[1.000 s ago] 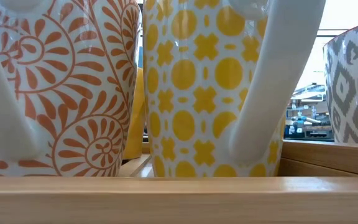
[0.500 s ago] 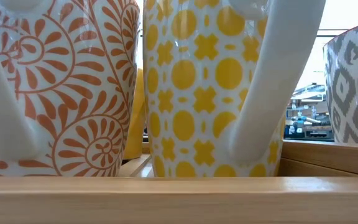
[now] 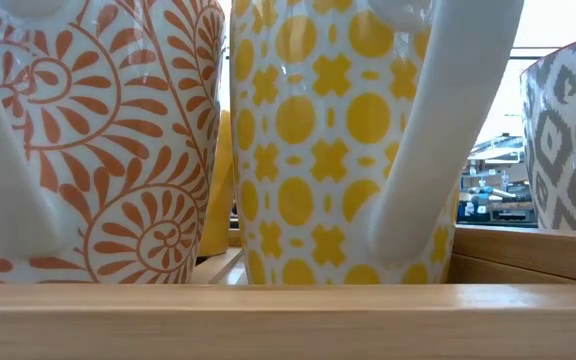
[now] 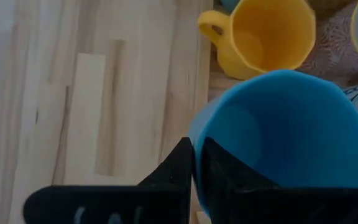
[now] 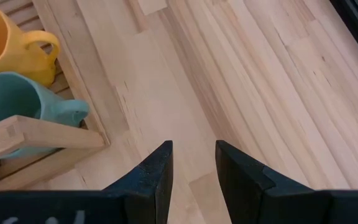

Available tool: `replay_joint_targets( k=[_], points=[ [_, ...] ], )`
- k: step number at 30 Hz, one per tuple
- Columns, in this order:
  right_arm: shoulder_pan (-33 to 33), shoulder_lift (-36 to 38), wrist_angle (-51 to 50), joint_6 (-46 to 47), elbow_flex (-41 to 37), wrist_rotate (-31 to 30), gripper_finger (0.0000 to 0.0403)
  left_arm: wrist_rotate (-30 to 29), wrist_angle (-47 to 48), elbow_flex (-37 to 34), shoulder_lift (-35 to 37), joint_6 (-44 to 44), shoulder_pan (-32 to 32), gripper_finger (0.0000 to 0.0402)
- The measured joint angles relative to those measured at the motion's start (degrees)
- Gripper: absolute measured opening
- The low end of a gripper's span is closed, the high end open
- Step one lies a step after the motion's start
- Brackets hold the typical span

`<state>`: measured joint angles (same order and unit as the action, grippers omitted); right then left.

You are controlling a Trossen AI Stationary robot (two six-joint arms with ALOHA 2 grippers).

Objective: Place coffee mugs
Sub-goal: Put the blue mug on the shelf

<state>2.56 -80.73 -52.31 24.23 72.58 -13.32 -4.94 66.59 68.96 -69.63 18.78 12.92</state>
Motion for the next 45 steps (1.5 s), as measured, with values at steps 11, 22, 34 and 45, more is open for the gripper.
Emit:
replay_joint_targets(
  k=[11, 22, 34, 45],
  points=[
    [0.0, 0.0, 0.0, -0.4, 0.0, 0.0, 0.0126, 2.4, -11.2, -12.7, 0.0, 0.6, 2.5, 0.0027],
    [0.0, 0.0, 0.2, -0.4, 0.0, 0.0, 0.0126, 4.1, -23.8, -21.5, 0.0, 3.0, 2.4, 0.0027],
    [0.0, 0.0, 0.2, -0.4, 0.0, 0.0, 0.0126, 5.2, -27.1, -22.2, -0.1, 9.0, 3.2, 0.0027],
    [0.0, 0.0, 0.4, -0.4, 0.0, 0.0, 0.0126, 4.7, -27.8, -22.2, -3.5, 12.1, 5.7, 0.0027]
  ],
)
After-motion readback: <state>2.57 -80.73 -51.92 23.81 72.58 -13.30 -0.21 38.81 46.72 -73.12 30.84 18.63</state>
